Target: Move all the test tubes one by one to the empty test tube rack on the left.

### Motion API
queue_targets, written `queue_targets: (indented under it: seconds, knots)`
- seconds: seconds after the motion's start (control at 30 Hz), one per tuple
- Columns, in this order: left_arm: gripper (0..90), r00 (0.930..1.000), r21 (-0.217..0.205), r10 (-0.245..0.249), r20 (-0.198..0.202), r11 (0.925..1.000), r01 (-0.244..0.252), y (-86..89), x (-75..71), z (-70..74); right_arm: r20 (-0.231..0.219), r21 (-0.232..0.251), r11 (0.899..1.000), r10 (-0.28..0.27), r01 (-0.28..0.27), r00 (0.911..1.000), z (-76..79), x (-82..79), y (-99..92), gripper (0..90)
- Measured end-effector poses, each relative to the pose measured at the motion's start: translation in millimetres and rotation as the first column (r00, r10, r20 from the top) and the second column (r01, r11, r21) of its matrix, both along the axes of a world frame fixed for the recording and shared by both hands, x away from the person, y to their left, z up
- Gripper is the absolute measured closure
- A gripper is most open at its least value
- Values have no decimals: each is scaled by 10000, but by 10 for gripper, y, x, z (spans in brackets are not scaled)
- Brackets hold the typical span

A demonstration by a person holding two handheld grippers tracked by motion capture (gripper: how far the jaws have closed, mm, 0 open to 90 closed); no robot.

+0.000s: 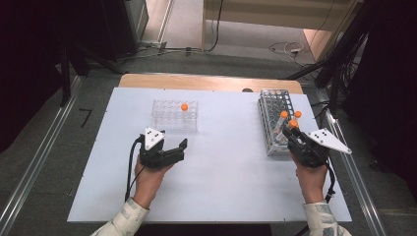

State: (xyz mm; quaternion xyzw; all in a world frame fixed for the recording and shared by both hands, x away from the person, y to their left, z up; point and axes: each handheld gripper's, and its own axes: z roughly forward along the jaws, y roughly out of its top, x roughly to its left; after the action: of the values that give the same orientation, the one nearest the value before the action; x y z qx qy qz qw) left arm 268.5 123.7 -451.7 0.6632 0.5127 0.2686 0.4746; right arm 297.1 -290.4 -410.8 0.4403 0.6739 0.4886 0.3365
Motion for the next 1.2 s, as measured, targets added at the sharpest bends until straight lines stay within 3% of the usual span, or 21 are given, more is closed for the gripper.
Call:
queue_targets:
  seconds: [0.17, 0.43, 1.2]
  knots:
    - [181, 10000, -30, -30, 24, 10000, 30, -8, -4, 4, 231, 187, 9994, 284, -288, 9993, 88, -47, 50, 716]
    - [181, 9999, -29, -90, 58, 10000, 90, -23, -17, 16, 84, 176, 9954, 942, -943, 9955, 81, -47, 264, 717]
    - [181, 9997, -57, -208, 124, 9998, 209, -41, -35, 27, -574, -278, 9734, 2257, -2275, 9725, -121, 30, 871, 720]
